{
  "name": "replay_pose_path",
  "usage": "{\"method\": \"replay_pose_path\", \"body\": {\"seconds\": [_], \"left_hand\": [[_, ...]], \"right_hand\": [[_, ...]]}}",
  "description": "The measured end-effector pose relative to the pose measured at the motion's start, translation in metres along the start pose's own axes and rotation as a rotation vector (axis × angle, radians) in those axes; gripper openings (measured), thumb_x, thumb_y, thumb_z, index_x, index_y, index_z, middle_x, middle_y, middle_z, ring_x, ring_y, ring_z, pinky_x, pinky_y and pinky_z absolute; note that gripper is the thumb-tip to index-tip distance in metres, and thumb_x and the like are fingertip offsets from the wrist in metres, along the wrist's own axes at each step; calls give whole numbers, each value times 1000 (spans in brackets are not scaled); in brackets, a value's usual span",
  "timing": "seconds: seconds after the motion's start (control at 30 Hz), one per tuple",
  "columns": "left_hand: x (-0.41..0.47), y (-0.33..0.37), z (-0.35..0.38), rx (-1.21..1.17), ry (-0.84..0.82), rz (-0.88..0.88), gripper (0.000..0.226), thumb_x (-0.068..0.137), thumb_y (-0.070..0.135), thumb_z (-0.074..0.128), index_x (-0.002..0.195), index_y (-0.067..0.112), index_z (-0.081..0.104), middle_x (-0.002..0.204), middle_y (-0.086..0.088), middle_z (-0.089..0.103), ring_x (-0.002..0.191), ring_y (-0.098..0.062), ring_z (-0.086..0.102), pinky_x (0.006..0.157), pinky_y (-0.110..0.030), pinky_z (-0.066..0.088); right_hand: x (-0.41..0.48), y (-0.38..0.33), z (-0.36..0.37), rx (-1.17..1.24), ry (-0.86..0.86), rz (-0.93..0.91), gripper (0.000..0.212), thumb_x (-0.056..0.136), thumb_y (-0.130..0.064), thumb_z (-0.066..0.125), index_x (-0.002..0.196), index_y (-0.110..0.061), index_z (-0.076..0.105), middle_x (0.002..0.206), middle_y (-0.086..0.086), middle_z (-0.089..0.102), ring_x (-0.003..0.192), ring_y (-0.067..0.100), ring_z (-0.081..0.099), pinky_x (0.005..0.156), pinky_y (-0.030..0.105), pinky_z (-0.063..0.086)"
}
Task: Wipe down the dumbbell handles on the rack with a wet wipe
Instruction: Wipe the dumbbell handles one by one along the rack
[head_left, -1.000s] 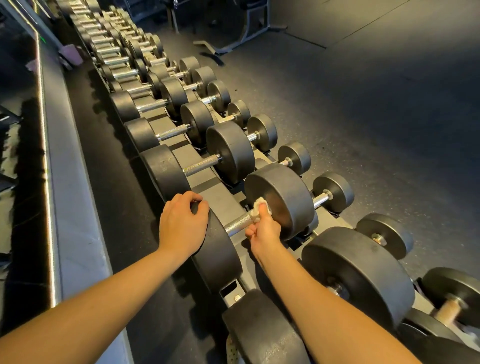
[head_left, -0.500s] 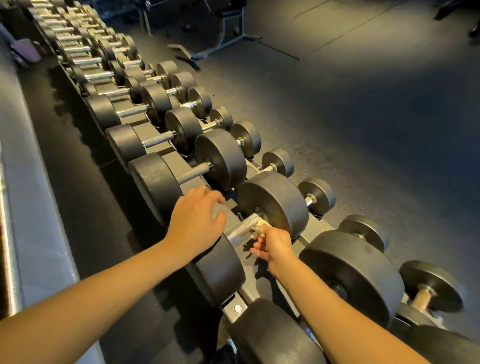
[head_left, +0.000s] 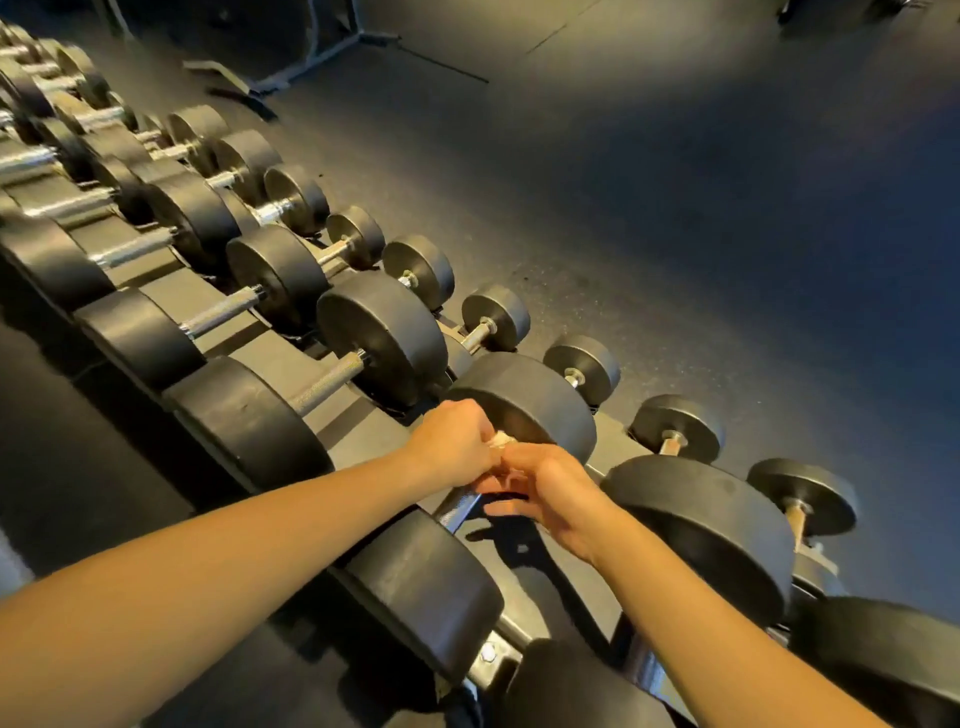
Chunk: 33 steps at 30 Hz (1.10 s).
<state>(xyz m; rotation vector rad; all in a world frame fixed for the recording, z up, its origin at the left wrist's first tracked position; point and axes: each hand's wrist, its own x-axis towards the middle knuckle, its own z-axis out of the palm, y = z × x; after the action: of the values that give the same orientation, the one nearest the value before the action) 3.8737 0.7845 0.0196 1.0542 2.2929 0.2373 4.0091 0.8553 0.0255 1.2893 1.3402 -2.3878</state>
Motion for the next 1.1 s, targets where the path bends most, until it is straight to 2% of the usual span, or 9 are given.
{"method": "replay_pose_path", "body": {"seconds": [0.1,0.2,0.3,0.4,0.57,0.73,0.93,1.0,1.1], "left_hand": [[10,-2,-1,-23,-24,-51,33,90,35,74,65,16,66,64,-2,59,61,-19,59,59,-34,44],[20,-8,2,-106,-118,-177,24,94,31,71,92,7,73,81,-7,65,83,-27,68,61,-34,44],[25,-6,4,-363,-248,-305,18,99,16,58,105,0,65,88,-10,59,83,-25,60,67,-30,45],[26,-5,5,-750,-365,-456,16,101,5,41,97,0,56,105,-26,64,99,-39,66,91,-44,57],[37,-30,8,-1046,-703,-574,46,103,18,28,133,-8,50,116,-32,70,106,-42,72,95,-50,59],[39,-50,5,-1105,-862,-346,51,93,24,49,139,1,48,131,-30,63,119,-42,66,108,-53,49],[34,-36,12,-567,-625,-96,38,103,44,56,112,11,71,100,-6,78,93,-18,76,86,-29,61],[31,-40,10,-672,-605,-121,39,107,40,50,114,9,71,96,-4,79,88,-15,77,71,-20,59],[29,-49,8,-1003,-704,-244,37,109,33,46,125,5,64,112,-14,76,103,-26,75,84,-33,61]], "right_hand": [[-8,-11,-12,-364,102,-67,21,105,-15,51,101,-11,71,95,18,74,78,25,72,77,43,62],[-16,-26,-26,-766,469,-389,28,99,-18,51,78,-14,69,67,4,69,62,21,66,67,47,59],[-8,-45,-25,-964,770,-672,17,101,-28,53,94,-22,67,85,-5,64,75,11,59,64,25,49],[32,-54,-13,-951,675,-674,25,103,-37,51,120,-22,63,115,-4,61,104,12,57,82,26,47],[61,-38,-6,-681,727,-639,28,107,-30,41,89,-18,58,74,-6,58,68,11,56,54,30,33],[63,-38,-6,-700,739,-654,23,106,-28,43,96,-21,62,76,-5,62,67,10,58,54,29,41],[64,-36,-7,-691,725,-645,21,106,-27,43,102,-22,64,81,-7,62,72,7,59,57,23,38],[66,-35,-7,-688,730,-655,21,106,-27,44,101,-23,64,82,-6,63,73,8,59,59,25,41],[68,-34,-8,-690,742,-667,19,105,-26,45,102,-23,64,83,-5,65,74,11,61,62,34,50]]}}
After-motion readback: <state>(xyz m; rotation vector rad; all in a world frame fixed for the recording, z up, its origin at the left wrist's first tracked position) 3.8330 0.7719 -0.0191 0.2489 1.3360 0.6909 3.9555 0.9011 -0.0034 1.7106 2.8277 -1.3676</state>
